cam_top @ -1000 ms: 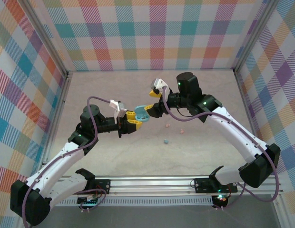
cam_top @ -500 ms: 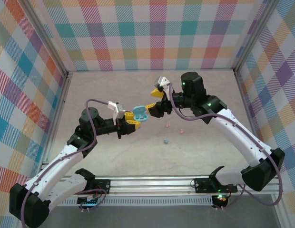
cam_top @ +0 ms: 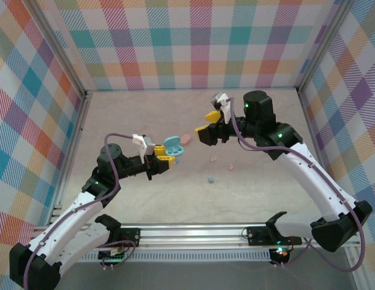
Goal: Insert wireless bluetooth earbuds into charging case
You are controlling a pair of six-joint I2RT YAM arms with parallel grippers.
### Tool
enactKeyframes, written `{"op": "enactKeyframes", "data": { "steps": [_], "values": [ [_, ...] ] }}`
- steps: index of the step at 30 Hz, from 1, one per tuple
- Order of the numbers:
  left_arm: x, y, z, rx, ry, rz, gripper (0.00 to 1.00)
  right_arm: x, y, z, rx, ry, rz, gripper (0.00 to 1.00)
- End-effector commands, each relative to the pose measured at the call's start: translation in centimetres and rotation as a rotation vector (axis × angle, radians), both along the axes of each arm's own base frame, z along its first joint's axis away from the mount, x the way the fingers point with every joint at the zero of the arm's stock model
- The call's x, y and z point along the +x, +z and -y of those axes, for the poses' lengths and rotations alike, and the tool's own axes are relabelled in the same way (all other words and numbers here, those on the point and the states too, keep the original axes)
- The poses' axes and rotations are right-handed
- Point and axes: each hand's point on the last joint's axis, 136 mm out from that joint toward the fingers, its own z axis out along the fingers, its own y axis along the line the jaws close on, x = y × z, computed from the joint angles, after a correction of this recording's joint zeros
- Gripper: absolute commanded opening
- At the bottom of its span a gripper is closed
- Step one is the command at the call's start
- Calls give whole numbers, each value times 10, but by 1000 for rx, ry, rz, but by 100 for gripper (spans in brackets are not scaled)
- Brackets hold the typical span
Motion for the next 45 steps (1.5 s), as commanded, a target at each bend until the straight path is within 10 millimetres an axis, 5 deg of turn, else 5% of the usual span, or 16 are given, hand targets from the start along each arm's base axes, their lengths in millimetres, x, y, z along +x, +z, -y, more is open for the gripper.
{"op": "enactKeyframes", "data": {
  "steps": [1, 9, 19, 31, 38, 45],
  "values": [
    [-3, 4, -2, -13, 14, 16, 19, 9, -3, 23, 18, -128, -116, 78],
    [-4, 9, -5, -19, 24, 30, 19, 20, -69, 71, 15, -388, -490, 70],
    [-1, 17, -5, -7, 35, 32, 19, 0, -174, 71, -21, -458, -806, 60],
    [-5, 18, -8, -7, 42, 32, 19, -50, -246, 46, -92, -424, -978, 55],
    [-4, 18, -9, -8, 53, 32, 20, -62, -265, 37, -148, -399, -999, 51],
    [-3, 22, -9, -3, 54, 44, 20, -63, -283, 36, -191, -409, -1019, 26]
  ]
}}
